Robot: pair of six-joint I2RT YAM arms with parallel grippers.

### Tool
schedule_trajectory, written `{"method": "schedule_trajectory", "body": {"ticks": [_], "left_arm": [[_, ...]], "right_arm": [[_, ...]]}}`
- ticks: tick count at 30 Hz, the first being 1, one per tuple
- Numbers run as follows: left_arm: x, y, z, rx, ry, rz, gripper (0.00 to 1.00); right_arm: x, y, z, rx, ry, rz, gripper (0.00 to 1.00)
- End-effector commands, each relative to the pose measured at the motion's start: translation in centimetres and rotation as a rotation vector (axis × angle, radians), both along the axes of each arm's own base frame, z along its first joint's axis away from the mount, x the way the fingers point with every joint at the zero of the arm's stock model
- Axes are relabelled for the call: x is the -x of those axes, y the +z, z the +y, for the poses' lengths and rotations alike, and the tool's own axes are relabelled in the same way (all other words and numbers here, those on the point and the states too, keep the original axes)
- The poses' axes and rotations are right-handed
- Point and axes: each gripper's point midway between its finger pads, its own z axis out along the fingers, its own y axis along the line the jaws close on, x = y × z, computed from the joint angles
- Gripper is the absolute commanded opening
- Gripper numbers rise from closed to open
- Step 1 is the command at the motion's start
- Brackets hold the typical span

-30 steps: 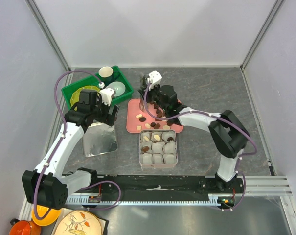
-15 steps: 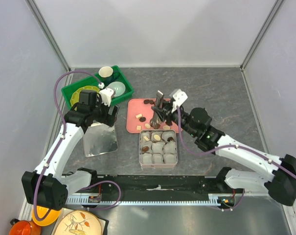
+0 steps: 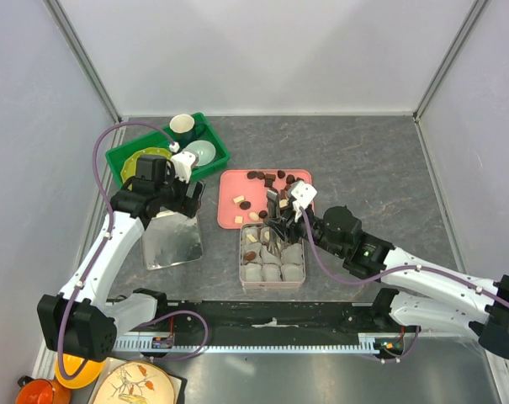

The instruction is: Pack the chocolate

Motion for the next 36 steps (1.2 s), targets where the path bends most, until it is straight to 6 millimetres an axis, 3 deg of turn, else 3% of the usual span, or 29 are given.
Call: {"method": "schedule_trajectory", "body": {"ticks": [1,9,15,22,25,30,36], "left_arm": [[-0.4,0.9,0.0,0.004,-0.008,-0.04,0.99],[-0.5,0.9,0.2,-0.008,-0.007,-0.044,0.99],[-0.5,0.9,0.2,-0.007,-0.01,-0.042,0.99],[-0.4,1.1,0.1,-0.004,-0.01,-0.046,0.99],[-0.3,1.1,0.2,-0.003,-0.009,-0.046,0.99],[-0.2,1.1,0.2,-0.003,-0.009,-0.046,0.99],[-0.2,1.4,0.3,-0.006,-0.007,-0.056,0.99]], "right_arm": [[-0.5,0.0,1.1,-0.038,-0.003,-0.003,0.32],[-1.0,-1.5,2.3,-0.036,0.006,0.023,0.39],[-1.1,-1.0,2.2,-0.048,-0.003,0.013,0.47],[-1.0,0.2,1.9,-0.068,-0.004,-0.001,0.48],[-1.1,1.4,1.5,-0.084,-0.019,-0.019,0.45],[-1.8,6.1,0.5,-0.14,-0.072,-0.114,0.37],[-4.5,9.4,0.0,-0.149,-0.191,-0.23,0.29]]}}
